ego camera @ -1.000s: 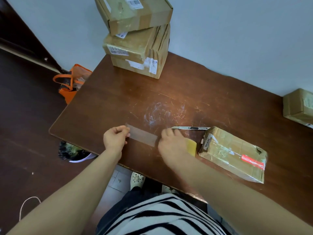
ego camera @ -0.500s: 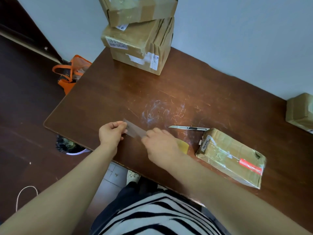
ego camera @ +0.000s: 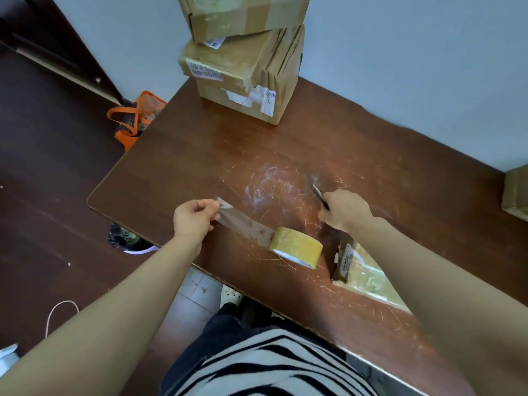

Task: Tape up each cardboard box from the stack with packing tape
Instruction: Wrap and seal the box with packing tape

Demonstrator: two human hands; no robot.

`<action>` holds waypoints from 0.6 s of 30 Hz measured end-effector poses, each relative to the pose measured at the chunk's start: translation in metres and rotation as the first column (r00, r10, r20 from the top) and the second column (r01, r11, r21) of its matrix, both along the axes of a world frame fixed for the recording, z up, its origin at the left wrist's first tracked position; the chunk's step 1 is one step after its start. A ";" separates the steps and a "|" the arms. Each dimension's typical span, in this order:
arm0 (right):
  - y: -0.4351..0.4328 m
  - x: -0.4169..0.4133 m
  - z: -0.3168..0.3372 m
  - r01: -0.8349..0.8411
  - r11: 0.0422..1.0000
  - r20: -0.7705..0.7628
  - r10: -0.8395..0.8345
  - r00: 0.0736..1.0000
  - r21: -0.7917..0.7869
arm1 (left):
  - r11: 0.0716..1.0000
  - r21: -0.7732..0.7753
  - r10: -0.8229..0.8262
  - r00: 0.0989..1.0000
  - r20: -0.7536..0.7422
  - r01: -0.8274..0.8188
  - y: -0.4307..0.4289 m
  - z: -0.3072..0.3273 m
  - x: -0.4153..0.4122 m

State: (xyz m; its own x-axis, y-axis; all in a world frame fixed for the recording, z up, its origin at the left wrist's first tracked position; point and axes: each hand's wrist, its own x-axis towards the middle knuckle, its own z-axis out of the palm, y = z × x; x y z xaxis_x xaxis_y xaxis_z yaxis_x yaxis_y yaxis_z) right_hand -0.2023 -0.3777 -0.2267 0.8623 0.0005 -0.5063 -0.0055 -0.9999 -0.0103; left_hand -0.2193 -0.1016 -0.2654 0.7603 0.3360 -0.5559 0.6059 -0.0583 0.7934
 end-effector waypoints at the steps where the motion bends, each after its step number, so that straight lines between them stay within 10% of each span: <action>1: 0.002 0.001 0.005 0.062 0.994 0.058 -0.068 0.996 0.090 | 1.000 -0.001 -0.005 1.000 0.001 0.005 0.000 0.000 0.000; 4: 0.029 -0.004 0.036 0.236 0.838 0.119 -0.333 0.935 0.492 | 1.000 0.009 -0.030 1.000 0.007 0.030 0.000 0.000 0.000; 6: 0.058 -0.020 0.063 0.376 0.490 -0.107 -0.492 0.864 0.786 | 0.998 0.026 -0.052 0.999 0.016 0.052 0.001 -0.001 -0.001; 9: 0.105 -0.063 0.077 0.649 0.078 -0.555 -0.449 0.700 0.757 | 0.995 0.055 -0.080 0.996 0.036 0.078 0.000 -0.001 -0.004; 12: 0.139 -0.094 0.055 0.761 0.055 -0.672 -0.433 0.601 0.646 | 0.993 0.072 -0.098 0.992 0.081 0.092 -0.002 0.001 -0.005; 18: 0.150 -0.090 0.019 0.728 0.351 -0.544 -0.494 0.678 0.589 | 0.991 0.028 -0.130 0.982 0.140 0.127 0.003 0.001 -0.005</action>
